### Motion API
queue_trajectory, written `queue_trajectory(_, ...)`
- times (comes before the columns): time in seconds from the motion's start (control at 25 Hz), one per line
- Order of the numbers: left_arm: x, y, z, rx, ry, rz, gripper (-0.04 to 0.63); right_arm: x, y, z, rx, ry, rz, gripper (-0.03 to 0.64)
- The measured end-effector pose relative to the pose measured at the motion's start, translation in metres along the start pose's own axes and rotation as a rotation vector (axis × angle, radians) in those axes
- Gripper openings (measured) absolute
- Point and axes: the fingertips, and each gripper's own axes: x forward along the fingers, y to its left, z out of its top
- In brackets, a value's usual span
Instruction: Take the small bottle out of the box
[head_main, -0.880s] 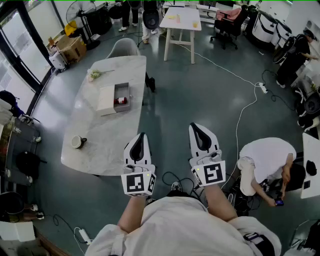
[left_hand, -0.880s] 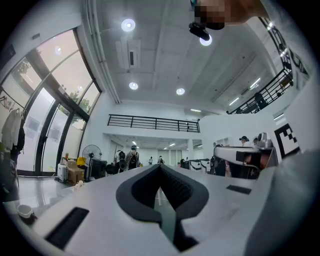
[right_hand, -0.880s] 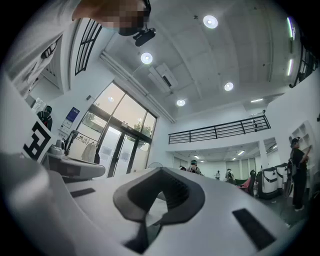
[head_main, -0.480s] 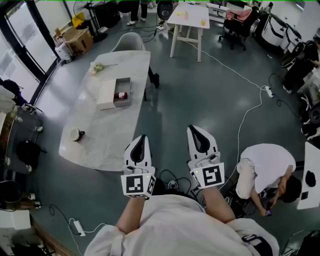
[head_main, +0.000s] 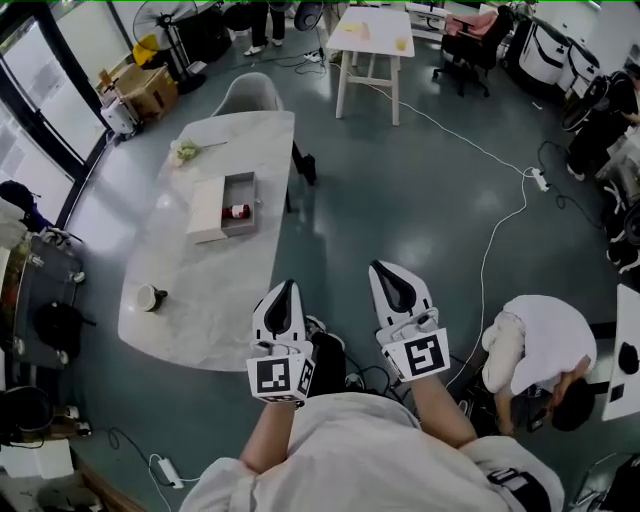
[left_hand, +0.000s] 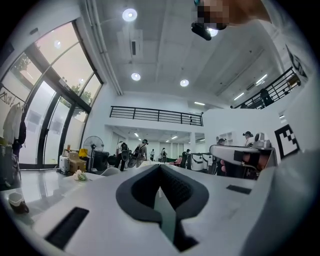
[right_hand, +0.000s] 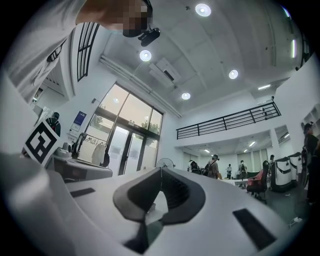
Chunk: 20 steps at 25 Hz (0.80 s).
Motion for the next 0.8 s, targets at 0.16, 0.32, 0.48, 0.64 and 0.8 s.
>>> queue_trajectory(0.16, 0.042, 0.025, -0.003, -0.027, 0.011, -0.008, 0.021, 0.047, -0.011, -0.014, -0.006, 0.035, 0.025, 0.026)
queue_trajectory(0.32, 0.1, 0.064, -0.01, -0.053, 0.02, -0.014, 0.021, 0.109, -0.026, -0.031, -0.021, 0.05, 0.04, 0.025)
queue_trajectory(0.48, 0.149, 0.106, -0.007, -0.065, 0.041, -0.019, 0.021, 0.167, -0.037, -0.048, 0.006, 0.08, 0.087, 0.025)
queue_trajectory(0.64, 0.195, 0.143, -0.015, -0.097, 0.062, -0.039, 0.021, 0.226, -0.057, -0.058, -0.007, 0.103, 0.067, 0.025)
queue_trajectory(0.8, 0.231, 0.183, -0.02, -0.091, 0.056, -0.046, 0.021, 0.282, -0.057, -0.061, -0.035, 0.094, 0.072, 0.026)
